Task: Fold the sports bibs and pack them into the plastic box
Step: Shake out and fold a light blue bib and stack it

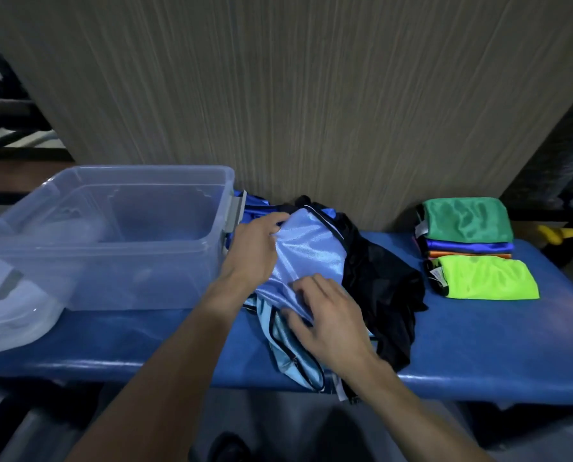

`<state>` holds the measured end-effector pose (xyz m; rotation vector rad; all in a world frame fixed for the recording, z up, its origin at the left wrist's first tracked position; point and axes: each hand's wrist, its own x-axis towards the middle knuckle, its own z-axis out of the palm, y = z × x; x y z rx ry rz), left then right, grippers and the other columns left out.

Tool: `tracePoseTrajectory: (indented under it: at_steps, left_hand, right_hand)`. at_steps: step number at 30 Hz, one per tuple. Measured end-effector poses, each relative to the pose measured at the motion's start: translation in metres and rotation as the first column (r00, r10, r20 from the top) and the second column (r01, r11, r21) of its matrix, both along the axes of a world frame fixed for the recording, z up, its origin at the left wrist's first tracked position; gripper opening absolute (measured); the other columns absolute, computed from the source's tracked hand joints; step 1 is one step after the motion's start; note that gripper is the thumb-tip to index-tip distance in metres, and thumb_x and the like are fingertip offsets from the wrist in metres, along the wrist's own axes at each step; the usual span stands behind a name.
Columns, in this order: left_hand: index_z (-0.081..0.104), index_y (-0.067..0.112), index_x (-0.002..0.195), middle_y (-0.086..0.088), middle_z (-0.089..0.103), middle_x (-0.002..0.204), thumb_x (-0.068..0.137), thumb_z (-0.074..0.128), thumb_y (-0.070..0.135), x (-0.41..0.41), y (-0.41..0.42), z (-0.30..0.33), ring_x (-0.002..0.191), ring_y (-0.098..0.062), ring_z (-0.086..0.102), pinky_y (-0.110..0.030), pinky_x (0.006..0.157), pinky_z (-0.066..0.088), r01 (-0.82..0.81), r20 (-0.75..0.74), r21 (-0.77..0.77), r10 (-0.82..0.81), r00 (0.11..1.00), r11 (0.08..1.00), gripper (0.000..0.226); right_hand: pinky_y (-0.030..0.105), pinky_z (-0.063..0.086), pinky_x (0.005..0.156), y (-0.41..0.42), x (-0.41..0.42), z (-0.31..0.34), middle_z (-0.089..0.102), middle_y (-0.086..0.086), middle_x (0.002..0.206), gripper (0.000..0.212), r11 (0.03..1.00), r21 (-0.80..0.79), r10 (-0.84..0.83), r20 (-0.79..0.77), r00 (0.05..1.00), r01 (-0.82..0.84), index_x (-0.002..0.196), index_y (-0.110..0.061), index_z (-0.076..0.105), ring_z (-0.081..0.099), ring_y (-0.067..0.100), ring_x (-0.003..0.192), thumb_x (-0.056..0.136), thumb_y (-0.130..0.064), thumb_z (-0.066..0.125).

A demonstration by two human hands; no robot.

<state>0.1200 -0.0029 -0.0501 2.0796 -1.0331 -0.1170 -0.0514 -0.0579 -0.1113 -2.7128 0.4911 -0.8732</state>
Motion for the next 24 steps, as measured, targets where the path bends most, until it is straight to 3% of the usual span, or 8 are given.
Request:
tracePoseTrajectory:
  at_steps: [3,8,13,18,22,24]
  left_hand:
    - [0.063,0.022,0.135,0.0,0.068,0.124,0.1,0.048,-0.006,0.005,-0.004,-0.006,0.115,-0.01,0.062,-0.022,0.1,0.047,0.008,0.011,-0.015,-0.008,1.0,1.0,0.047]
    - [0.063,0.026,0.136,-0.002,0.068,0.129,0.101,0.054,0.0,0.01,-0.003,-0.015,0.117,-0.014,0.064,-0.033,0.105,0.051,0.005,0.029,0.017,-0.006,1.0,1.0,0.044]
    - [0.063,0.024,0.136,-0.004,0.068,0.128,0.102,0.052,0.0,0.01,-0.003,-0.016,0.117,-0.017,0.063,-0.035,0.103,0.052,0.012,0.03,0.011,-0.013,0.999,1.0,0.043]
    - [0.065,0.023,0.133,-0.004,0.067,0.129,0.102,0.045,-0.007,0.007,-0.004,-0.014,0.114,-0.012,0.064,-0.02,0.087,0.049,0.014,0.063,0.092,-0.02,0.998,0.996,0.048]
    - [0.059,0.023,0.14,-0.012,0.066,0.128,0.106,0.047,0.007,0.009,-0.001,-0.01,0.106,-0.029,0.065,-0.041,0.09,0.054,0.044,0.072,0.187,-0.058,0.996,0.981,0.04]
    - [0.051,0.023,0.147,-0.009,0.059,0.138,0.107,0.048,0.014,0.009,0.002,-0.01,0.118,-0.029,0.056,-0.043,0.1,0.047,0.063,0.139,0.251,-0.1,0.985,0.966,0.042]
  right_hand:
    - [0.031,0.041,0.058,0.002,-0.002,-0.005,0.052,-0.008,0.087,0.014,0.993,-0.055,-0.106,0.027,0.994,0.107,0.1,-0.025,0.055,0.055,0.02,0.078,0.09,-0.035,0.059]
    - [0.034,0.04,0.041,0.009,-0.008,-0.011,0.052,-0.004,0.091,0.023,0.965,-0.097,-0.251,-0.07,0.965,0.244,0.103,-0.024,0.056,0.058,0.023,0.073,0.085,-0.034,0.066]
    - [0.028,0.026,0.038,0.019,-0.013,-0.016,0.049,0.0,0.088,0.03,0.946,-0.108,-0.316,-0.096,0.944,0.305,0.097,-0.02,0.054,0.049,0.023,0.046,0.076,-0.028,0.075]
    - [0.036,0.035,0.032,0.022,-0.015,-0.018,0.048,0.001,0.089,0.038,0.962,-0.079,-0.266,-0.076,0.961,0.26,0.097,-0.021,0.053,0.047,0.027,0.04,0.07,-0.01,0.078]
    - [0.032,0.031,0.032,0.021,-0.018,-0.018,0.048,0.001,0.085,0.038,0.958,-0.159,-0.258,-0.1,0.961,0.241,0.097,-0.021,0.057,0.048,0.025,0.042,0.068,-0.011,0.079]
    - [0.031,0.03,0.034,0.02,-0.02,-0.02,0.049,0.001,0.085,0.034,0.954,-0.193,-0.25,-0.081,0.965,0.23,0.102,-0.022,0.062,0.05,0.024,0.046,0.073,-0.014,0.078]
